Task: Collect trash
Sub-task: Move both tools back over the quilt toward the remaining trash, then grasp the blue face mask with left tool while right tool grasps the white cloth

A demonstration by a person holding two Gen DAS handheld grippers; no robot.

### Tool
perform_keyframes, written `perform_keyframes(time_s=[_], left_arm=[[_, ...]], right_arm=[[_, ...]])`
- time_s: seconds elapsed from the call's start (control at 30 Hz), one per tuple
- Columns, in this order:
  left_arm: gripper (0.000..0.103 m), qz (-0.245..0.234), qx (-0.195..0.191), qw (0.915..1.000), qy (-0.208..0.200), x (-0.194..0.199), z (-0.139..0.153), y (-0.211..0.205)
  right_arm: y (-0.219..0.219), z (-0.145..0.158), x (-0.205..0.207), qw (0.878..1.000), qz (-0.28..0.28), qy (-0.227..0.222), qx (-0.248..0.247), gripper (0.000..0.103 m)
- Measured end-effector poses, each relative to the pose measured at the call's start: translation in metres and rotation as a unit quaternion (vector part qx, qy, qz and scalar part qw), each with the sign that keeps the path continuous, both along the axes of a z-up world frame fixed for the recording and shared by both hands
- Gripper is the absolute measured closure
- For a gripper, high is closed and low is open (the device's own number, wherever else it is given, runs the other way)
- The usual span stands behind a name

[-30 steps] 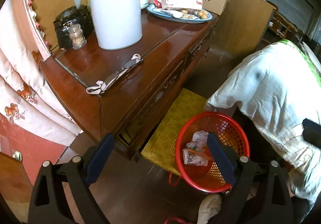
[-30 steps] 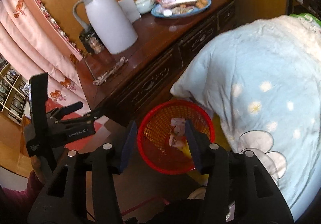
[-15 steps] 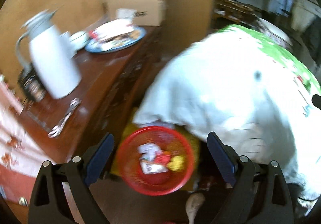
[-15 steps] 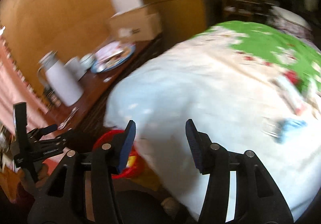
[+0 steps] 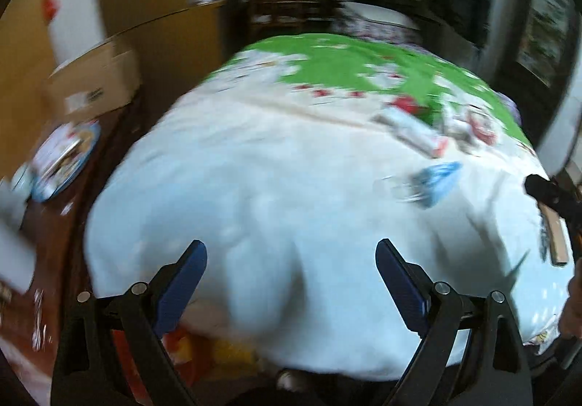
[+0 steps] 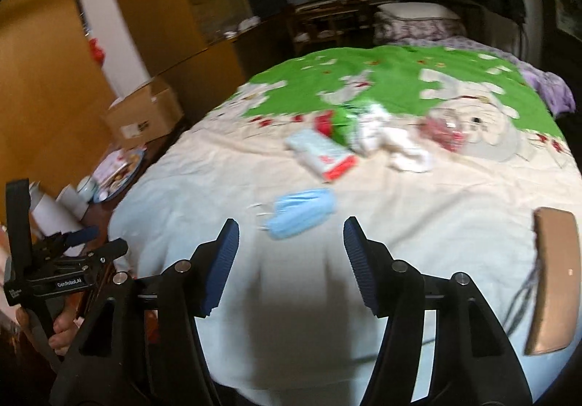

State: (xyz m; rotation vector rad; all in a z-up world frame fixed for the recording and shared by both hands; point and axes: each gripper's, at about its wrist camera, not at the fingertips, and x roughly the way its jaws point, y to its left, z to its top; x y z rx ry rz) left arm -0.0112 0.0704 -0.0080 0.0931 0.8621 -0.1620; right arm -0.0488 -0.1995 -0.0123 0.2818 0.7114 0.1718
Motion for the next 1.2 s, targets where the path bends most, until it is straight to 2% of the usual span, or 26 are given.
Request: perform_keyframes(time_s=[0.13, 0.27, 0.53, 0.6, 0.63, 0.67, 0.73, 0.83, 1.03, 1.2], left_arm=[[0.011, -0.068, 0.015, 0.9976, -0.009, 0.021, -0.004, -0.063], [0.011, -0.125, 0.019, 0.9920, -0.001, 0.044, -0.018, -0.117], [0.012, -0.162, 0.022, 0.9863, 0.017, 0.095, -0.058, -0.170], [0.016, -0.167, 0.023, 0.9854, 0.023, 0.104, -0.067, -0.179], [0.027, -0.169, 0.022, 0.9850, 0.027, 0.105, -0.069, -0.179], [0.044, -0.172, 0.018, 0.9842, 0.036, 0.106, -0.072, -0.180], [0.055, -0.174, 0.009, 0.9835, 0.049, 0.106, -0.076, -0.177], [0.065, -0.160, 0.007, 0.9863, 0.039, 0.097, -0.070, -0.163], [0.068, -0.124, -0.012, 0.9922, 0.009, 0.086, -0.035, -0.117], [0.068, -0.084, -0.022, 0.9962, -0.010, 0.085, -0.015, -0.078]], right_arm=[[-0.036, -0.016, 0.009, 0.999, -0.034, 0.007, 0.013, 0.041], [-0.072, -0.034, 0.018, 0.997, -0.065, 0.019, 0.032, 0.041], [-0.108, -0.048, 0.024, 0.994, -0.095, 0.023, 0.048, 0.041], [-0.112, -0.051, 0.027, 0.994, -0.098, 0.024, 0.050, 0.041], [-0.113, -0.051, 0.029, 0.993, -0.099, 0.024, 0.051, 0.041], [-0.114, -0.052, 0.033, 0.993, -0.099, 0.024, 0.051, 0.041], [-0.114, -0.050, 0.039, 0.994, -0.097, 0.023, 0.051, 0.041], [-0.110, -0.045, 0.051, 0.994, -0.097, 0.015, 0.041, 0.041], [-0.108, -0.042, 0.083, 0.994, -0.102, 0.018, 0.024, 0.041], [-0.090, -0.052, 0.115, 0.996, -0.080, 0.036, 0.014, 0.045]])
